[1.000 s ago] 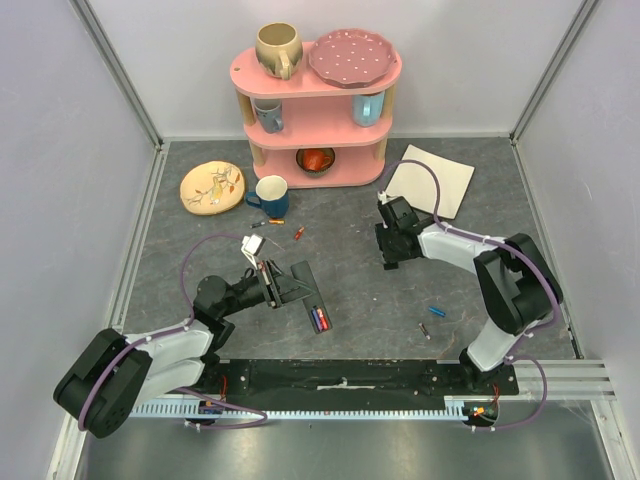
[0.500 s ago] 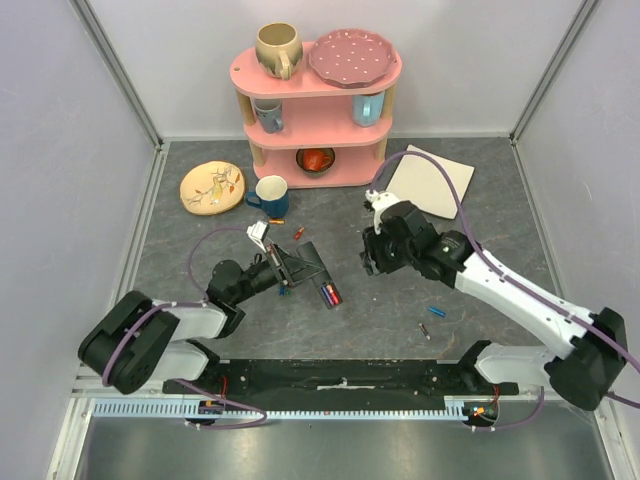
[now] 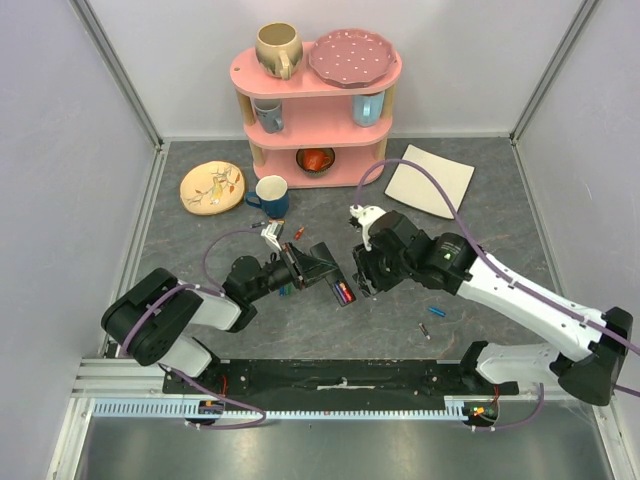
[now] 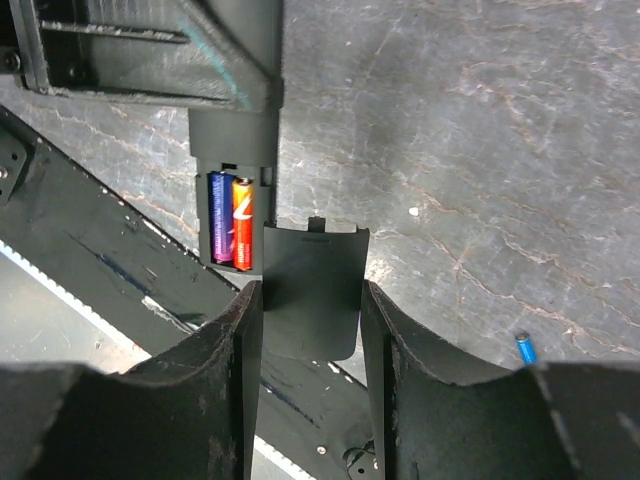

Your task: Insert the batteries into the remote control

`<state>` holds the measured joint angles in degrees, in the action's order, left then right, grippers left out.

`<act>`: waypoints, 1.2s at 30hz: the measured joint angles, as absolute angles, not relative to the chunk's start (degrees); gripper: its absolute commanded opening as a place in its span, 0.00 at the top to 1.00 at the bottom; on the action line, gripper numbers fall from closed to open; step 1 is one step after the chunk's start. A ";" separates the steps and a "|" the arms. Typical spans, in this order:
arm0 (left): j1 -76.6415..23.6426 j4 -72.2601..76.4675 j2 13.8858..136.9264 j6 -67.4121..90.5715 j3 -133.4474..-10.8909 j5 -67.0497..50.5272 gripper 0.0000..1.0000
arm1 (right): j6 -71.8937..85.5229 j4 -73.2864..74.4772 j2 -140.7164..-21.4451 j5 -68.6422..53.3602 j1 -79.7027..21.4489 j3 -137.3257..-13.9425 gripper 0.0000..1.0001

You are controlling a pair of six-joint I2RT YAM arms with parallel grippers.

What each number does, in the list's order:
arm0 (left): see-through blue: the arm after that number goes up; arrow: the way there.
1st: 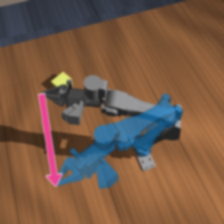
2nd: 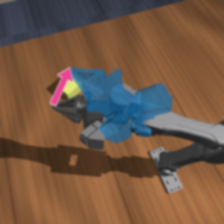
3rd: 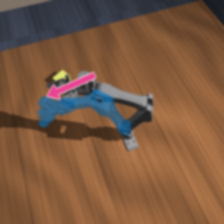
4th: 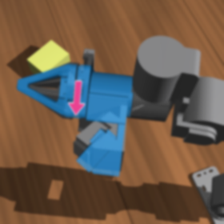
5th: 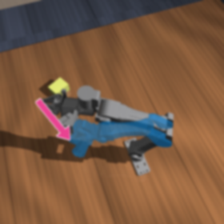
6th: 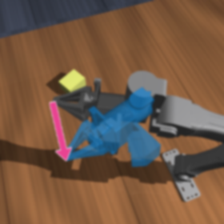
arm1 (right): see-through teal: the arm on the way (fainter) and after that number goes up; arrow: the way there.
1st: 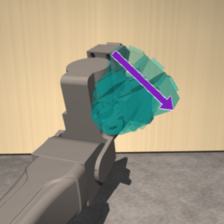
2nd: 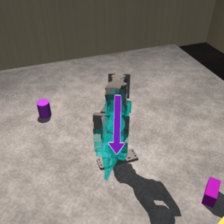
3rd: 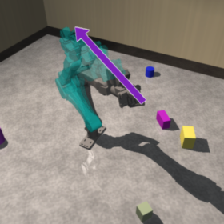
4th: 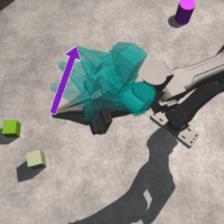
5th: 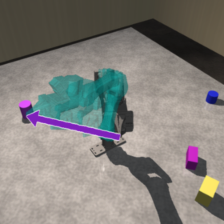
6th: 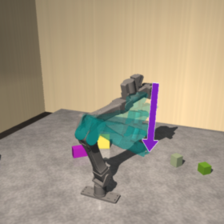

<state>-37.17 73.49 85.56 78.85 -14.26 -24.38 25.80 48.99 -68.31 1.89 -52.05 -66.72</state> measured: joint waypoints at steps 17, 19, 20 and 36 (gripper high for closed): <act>-38.41 73.91 86.26 78.83 -15.22 -20.97 0.98 | 27.09 48.97 -76.03 1.45 -57.54 -68.84 0.87; -38.52 73.89 86.26 78.83 -15.29 -20.95 0.98 | 27.11 48.97 -76.55 1.65 -57.69 -68.88 0.87; -38.65 73.89 86.26 78.83 -15.29 -20.93 0.98 | 27.14 48.97 -76.77 1.78 -57.78 -68.93 0.87; -39.05 70.28 85.95 78.83 -16.21 -20.80 0.98 | 27.24 48.95 -78.17 3.57 -58.81 -69.69 0.88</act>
